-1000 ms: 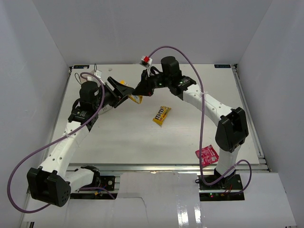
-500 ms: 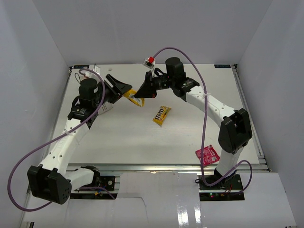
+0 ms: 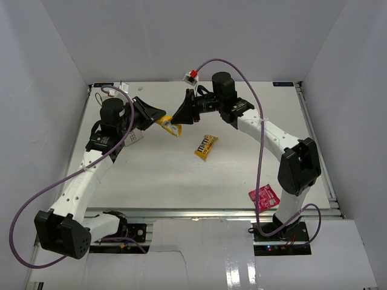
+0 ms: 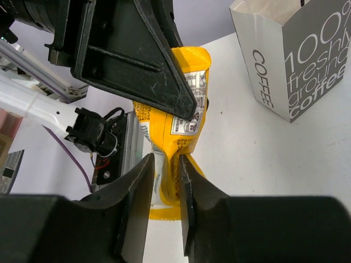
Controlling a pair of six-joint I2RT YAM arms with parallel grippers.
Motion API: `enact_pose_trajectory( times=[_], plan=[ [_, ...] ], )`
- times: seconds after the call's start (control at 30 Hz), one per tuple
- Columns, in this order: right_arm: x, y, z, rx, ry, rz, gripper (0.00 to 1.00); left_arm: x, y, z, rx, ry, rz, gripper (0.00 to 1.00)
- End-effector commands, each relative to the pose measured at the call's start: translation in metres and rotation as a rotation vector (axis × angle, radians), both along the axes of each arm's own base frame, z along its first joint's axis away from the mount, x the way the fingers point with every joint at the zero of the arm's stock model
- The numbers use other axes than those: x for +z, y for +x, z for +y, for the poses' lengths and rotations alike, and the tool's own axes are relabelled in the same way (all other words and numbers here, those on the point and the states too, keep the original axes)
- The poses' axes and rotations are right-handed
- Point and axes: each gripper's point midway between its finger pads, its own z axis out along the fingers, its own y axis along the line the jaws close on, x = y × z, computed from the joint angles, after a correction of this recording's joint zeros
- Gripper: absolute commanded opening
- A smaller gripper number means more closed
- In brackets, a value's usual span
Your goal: Place the snacks into the paper bag
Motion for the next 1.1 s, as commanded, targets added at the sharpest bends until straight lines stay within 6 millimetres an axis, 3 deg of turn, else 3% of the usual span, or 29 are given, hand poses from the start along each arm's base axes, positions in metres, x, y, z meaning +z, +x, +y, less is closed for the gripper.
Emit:
enact_pose_trajectory(
  times=[0.0,0.1,0.13,0.17,0.2,0.23,0.3,0.33,0.37,0.4,0.43,0.47,0.5,0.57,0.6,0.8,0.97,1.07],
  plan=[
    [0.019,0.002,-0.003,0.015,0.05,-0.055,0.34,0.03,0.001,0.008,0.031,0.037,-0.069,0.17],
    [0.019,0.004,-0.008,0.008,0.05,-0.058,0.51,0.03,0.005,0.015,0.056,0.088,-0.069,0.06],
    [0.018,0.007,-0.012,0.007,0.05,-0.064,0.57,0.039,0.007,0.018,0.066,0.098,-0.089,0.04],
    [0.021,0.006,-0.015,0.01,0.054,-0.077,0.72,0.042,0.01,0.024,0.09,0.117,-0.091,0.02],
    [0.021,0.008,-0.019,0.01,0.055,-0.086,0.79,0.036,0.013,0.033,0.108,0.162,-0.074,0.01],
    [0.021,0.012,-0.028,0.012,0.053,-0.087,0.85,0.054,0.014,0.04,0.136,0.18,-0.107,0.0],
    [0.024,0.015,-0.043,0.029,0.065,-0.139,0.97,0.055,0.019,0.068,0.227,0.27,-0.078,0.0],
    [0.022,0.024,-0.058,0.009,0.063,-0.144,0.99,0.056,0.023,0.079,0.248,0.339,-0.086,0.0],
    [0.015,0.028,-0.068,-0.008,0.049,-0.162,0.93,0.078,0.024,0.09,0.285,0.37,-0.122,0.0],
    [0.011,0.034,-0.077,-0.029,0.037,-0.165,0.9,0.074,0.024,0.114,0.37,0.438,-0.082,0.0],
    [0.005,0.047,-0.094,-0.076,0.021,-0.167,0.9,0.075,0.028,0.127,0.394,0.497,-0.076,0.0],
    [-0.008,0.046,-0.105,-0.096,-0.009,-0.128,0.9,0.091,0.028,0.138,0.429,0.52,-0.099,0.0],
    [-0.014,0.05,-0.115,-0.114,-0.021,-0.16,0.9,0.091,0.027,0.156,0.485,0.557,-0.076,0.0],
    [-0.023,0.058,-0.138,-0.171,-0.05,-0.17,0.9,0.103,0.03,0.172,0.53,0.617,-0.093,0.0],
    [-0.039,0.061,-0.153,-0.203,-0.084,-0.161,0.9,0.104,0.031,0.184,0.575,0.65,-0.085,0.0],
    [-0.074,0.053,-0.194,-0.283,-0.151,-0.128,0.9,0.104,0.058,0.205,0.634,0.732,-0.072,0.0],
    [-0.083,0.05,-0.211,-0.316,-0.165,-0.115,0.9,0.092,0.087,0.216,0.653,0.772,-0.067,0.0],
    [-0.084,0.053,-0.219,-0.336,-0.176,-0.121,0.9,0.074,0.105,0.22,0.649,0.793,-0.038,0.0]
  ],
)
